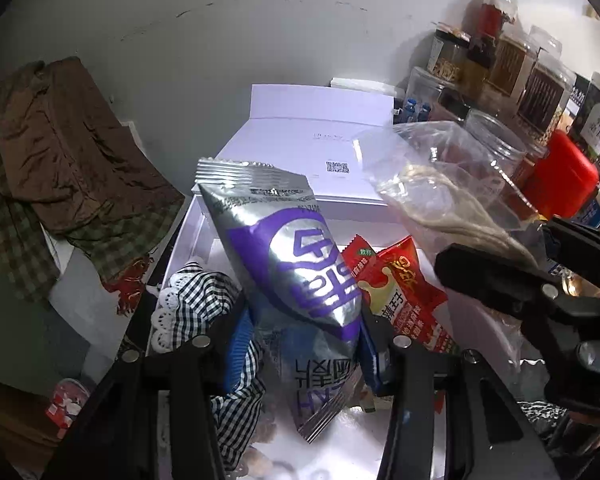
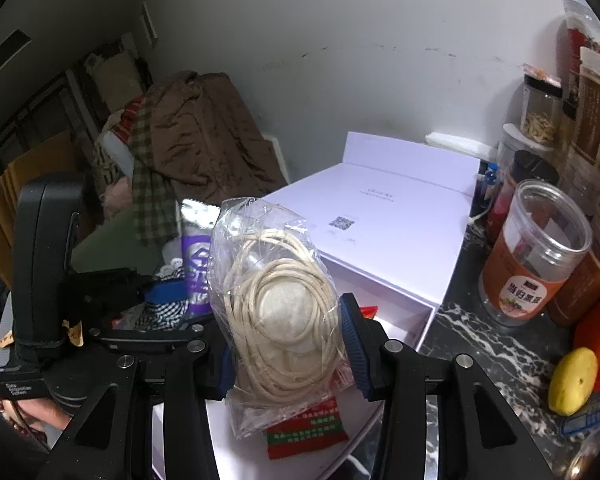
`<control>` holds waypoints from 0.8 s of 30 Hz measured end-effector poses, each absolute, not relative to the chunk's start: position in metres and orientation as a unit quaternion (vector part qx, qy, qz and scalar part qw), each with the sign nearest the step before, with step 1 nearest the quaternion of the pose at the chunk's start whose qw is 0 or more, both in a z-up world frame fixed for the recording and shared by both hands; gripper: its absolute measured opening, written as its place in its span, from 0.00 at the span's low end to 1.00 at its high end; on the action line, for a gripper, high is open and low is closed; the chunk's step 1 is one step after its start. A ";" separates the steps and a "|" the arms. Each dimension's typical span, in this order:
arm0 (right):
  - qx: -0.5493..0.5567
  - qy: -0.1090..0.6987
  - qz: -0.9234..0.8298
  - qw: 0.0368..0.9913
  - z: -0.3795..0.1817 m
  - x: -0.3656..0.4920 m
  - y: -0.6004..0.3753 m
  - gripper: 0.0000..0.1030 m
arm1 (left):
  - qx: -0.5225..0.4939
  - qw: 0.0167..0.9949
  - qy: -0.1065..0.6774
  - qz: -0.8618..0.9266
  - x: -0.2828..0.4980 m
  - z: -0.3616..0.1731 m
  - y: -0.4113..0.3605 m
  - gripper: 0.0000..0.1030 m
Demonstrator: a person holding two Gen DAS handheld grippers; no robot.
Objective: Organize soft objects
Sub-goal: 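Lower both bags into the box and open both grippers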
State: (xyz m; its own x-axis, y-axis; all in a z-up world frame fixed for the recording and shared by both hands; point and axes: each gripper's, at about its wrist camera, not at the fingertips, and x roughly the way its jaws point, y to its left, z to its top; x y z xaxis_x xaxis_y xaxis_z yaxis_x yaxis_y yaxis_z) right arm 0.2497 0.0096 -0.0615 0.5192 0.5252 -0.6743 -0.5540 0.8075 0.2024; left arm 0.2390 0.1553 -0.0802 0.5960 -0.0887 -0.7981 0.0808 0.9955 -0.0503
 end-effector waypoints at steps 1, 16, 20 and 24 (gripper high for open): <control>-0.019 0.382 0.310 0.870 -0.063 0.250 0.010 0.43 | -0.004 0.893 0.448 -0.047 0.240 -0.081 0.155 0.45; -0.020 0.421 0.301 0.856 -0.083 0.264 0.008 0.43 | 0.000 0.874 0.484 -0.035 0.256 -0.086 0.151 0.47; -0.019 0.426 0.303 0.852 -0.086 0.265 0.007 0.43 | 0.001 0.873 0.487 -0.027 0.250 -0.083 0.151 0.50; -0.017 0.430 0.304 0.850 -0.087 0.266 0.008 0.44 | 0.012 0.880 0.474 -0.007 0.238 -0.074 0.153 0.56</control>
